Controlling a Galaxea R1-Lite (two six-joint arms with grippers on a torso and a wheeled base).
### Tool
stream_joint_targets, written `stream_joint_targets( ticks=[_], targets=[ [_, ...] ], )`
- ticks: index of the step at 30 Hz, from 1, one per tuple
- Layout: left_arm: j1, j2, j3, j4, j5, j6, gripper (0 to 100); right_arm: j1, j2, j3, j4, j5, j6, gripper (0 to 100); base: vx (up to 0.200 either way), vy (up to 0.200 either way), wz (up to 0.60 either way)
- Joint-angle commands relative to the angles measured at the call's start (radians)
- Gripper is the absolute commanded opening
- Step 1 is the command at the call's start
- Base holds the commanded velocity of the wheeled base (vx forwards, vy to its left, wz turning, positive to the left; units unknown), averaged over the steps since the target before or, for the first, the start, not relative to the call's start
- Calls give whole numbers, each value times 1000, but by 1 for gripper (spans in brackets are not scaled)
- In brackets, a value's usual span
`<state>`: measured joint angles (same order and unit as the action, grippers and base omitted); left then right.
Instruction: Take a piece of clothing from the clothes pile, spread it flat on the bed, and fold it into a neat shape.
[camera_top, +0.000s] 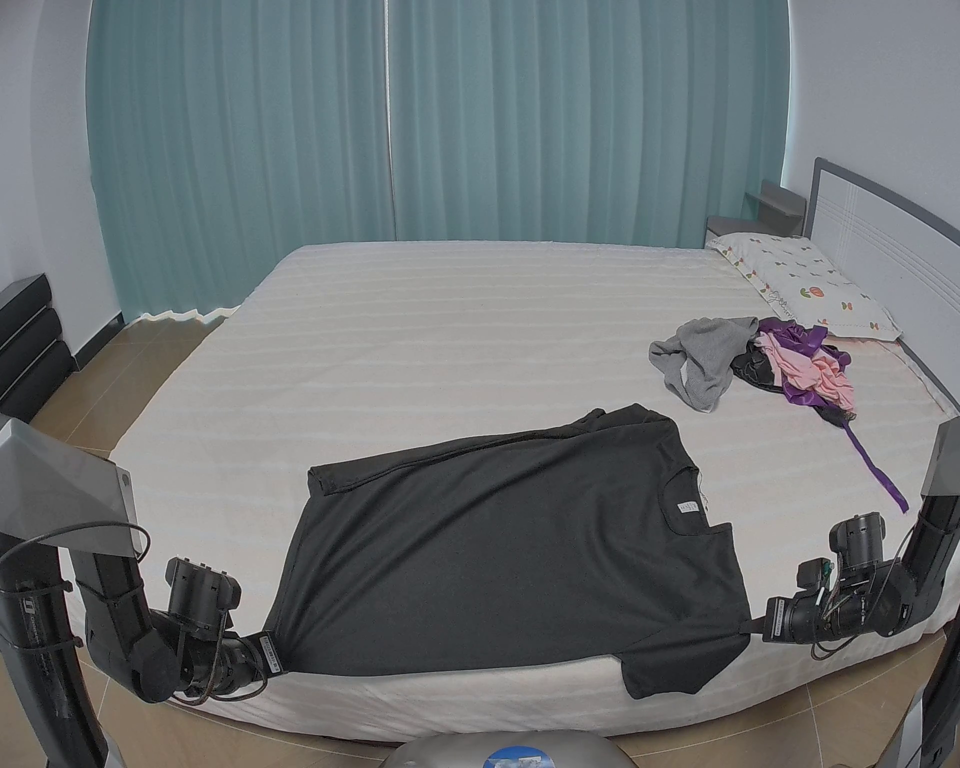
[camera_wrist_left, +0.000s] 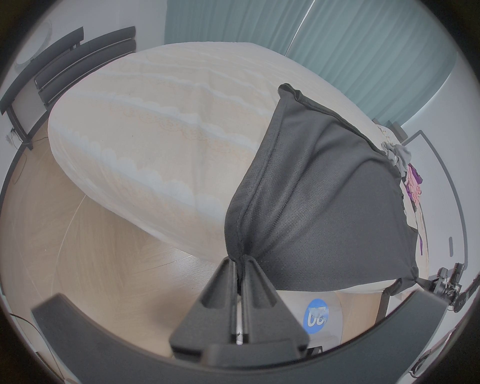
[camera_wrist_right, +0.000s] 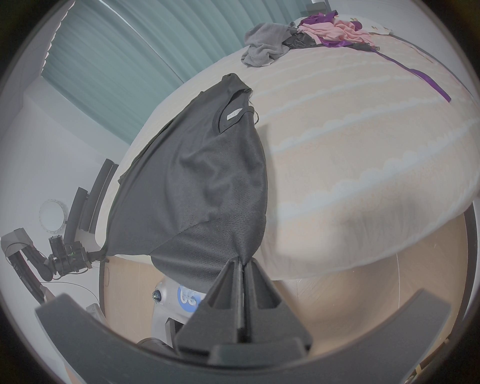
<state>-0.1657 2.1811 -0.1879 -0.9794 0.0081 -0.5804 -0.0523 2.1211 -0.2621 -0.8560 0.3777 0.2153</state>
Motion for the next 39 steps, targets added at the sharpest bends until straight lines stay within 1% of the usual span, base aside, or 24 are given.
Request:
stream_joint_targets(
  ticks=[1,11,12,13,14,17,22,23,26,27,28,29,33,38,39],
  targets=[
    [-8,5,2,-4,1,-1,0,-1,5,17,-2,0,-5,0,0,0,0],
    [-14,6,2,-4,0,-4,0,11,56,11,-8,3,-17,0,0,0,0],
    [-15,6,2,-4,0,-4,0,14,63,11,-8,3,-17,100,0,0,0],
    [-15,6,2,-4,0,-4,0,14,63,11,-8,3,-17,100,0,0,0],
    [-15,8,4,-4,0,-4,100,16,68,9,-11,3,-16,100,0,0,0],
    [-15,2,1,-5,0,-4,100,11,57,6,-14,4,-8,100,0,0,0],
    [-3,-15,-13,-7,0,-9,100,-7,19,6,-23,30,16,100,0,0,0],
    [11,-38,-19,-10,0,-9,100,-12,-3,6,-23,49,44,100,0,0,0],
    [45,-80,-36,-2,-10,-9,100,-11,-32,9,-25,75,107,100,0,0,0],
    [46,-80,-38,-2,-13,-9,100,-9,-32,9,-25,78,108,100,0,0,0],
    [68,-84,-45,-9,-37,-9,100,-6,-36,15,-25,84,124,100,0,0,0],
    [74,-89,-48,-9,-45,-9,100,-4,-36,21,-25,87,128,100,0,0,0],
    [77,-96,-62,-12,-50,-10,100,-14,-39,44,-41,119,151,100,0,0,0],
    [80,-110,-73,-9,-50,-45,100,-12,-38,57,-118,127,240,100,0,0,0],
    [80,-109,-74,-2,-48,-50,100,-12,-36,63,-133,127,251,100,0,200,0]
  ],
)
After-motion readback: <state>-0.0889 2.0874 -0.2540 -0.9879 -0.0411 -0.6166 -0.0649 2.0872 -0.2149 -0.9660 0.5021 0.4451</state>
